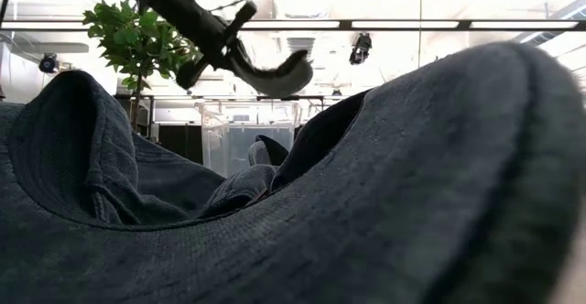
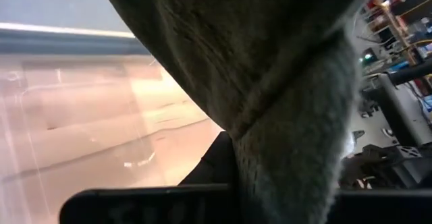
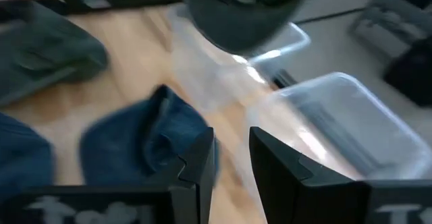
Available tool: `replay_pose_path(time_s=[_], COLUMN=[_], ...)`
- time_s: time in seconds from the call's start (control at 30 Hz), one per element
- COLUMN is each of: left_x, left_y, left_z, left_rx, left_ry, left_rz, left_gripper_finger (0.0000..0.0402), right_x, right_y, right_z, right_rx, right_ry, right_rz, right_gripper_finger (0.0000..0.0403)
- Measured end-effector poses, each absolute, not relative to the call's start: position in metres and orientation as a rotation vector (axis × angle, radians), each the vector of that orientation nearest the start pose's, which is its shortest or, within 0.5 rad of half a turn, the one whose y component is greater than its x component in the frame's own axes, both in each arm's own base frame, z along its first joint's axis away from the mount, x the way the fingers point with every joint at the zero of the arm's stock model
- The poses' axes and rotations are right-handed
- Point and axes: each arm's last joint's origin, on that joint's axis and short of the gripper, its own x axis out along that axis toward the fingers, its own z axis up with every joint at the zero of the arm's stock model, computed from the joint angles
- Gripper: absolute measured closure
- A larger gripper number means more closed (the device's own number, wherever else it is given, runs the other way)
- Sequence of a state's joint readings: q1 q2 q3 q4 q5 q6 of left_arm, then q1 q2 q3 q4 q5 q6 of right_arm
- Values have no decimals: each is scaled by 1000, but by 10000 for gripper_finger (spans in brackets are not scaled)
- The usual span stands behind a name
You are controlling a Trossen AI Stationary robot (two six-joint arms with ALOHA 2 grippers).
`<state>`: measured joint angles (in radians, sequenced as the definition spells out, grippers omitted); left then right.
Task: Pick & Place hat
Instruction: Put the right green cap into the left transparent bin
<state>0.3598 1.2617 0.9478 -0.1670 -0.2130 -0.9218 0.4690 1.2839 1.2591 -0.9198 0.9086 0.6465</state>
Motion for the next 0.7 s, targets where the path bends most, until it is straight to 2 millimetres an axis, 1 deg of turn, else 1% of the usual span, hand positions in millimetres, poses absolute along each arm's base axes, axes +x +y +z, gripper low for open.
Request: replay_pose_path(time_s=[0.13, 0.23, 0.4, 0.7], left_x=[247, 242, 241, 242], left_y=[112, 115, 118, 127], left_z=[287, 287, 286, 280], left_rx=[-956, -984, -1005, -1023], left_ry=[250, 265, 269, 291], left_rz=[806, 812, 804, 811], left_gripper_finger=[397, 397, 397, 397], right_x=[220, 218, 218, 220], right_y=[88, 87, 86, 87], right_z=[337, 333, 326, 325], right_rx=[55, 72, 50, 47], right_ry=[498, 463, 448, 446], right_rz=[-527, -508, -492, -487], right_gripper_finger=[315, 313, 312, 312])
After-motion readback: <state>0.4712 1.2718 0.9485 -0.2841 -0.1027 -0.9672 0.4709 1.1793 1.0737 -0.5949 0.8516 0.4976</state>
